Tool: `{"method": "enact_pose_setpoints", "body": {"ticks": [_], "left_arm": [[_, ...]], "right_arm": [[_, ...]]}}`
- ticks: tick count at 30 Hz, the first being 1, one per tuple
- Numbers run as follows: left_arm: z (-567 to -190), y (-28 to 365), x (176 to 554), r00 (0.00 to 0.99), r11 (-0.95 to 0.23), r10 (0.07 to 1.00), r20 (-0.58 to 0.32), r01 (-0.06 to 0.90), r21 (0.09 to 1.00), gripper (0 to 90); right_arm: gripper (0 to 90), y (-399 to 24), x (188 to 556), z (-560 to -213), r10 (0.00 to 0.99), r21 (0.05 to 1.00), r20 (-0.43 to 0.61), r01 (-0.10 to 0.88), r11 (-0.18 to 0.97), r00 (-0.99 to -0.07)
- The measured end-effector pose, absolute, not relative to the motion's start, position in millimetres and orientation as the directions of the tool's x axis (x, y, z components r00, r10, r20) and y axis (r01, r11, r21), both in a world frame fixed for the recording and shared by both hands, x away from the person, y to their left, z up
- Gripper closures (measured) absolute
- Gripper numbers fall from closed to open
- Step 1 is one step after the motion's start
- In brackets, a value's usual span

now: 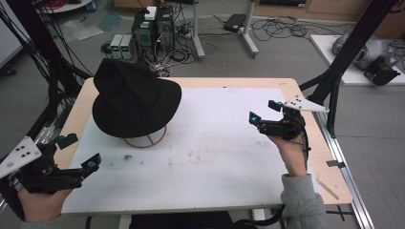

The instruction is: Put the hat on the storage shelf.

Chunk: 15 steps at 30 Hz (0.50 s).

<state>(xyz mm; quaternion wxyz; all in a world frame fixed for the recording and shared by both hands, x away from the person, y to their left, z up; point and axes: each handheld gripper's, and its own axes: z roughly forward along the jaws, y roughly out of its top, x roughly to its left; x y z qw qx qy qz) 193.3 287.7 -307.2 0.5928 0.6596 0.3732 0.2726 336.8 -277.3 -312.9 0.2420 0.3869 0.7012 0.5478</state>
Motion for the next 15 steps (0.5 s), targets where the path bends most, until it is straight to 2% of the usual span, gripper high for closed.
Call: {"method": "enact_pose_setpoints", "body": {"ticks": [15], "left_arm": [[-311.6,289.9,201.5,0.545,-0.012,0.833,-0.092,0.184,0.983,1.8]], "right_arm": [[10.3,-281.0,333.9,-317.2,0.805,0.957,0.077,0.271,0.106,-0.588]]}}
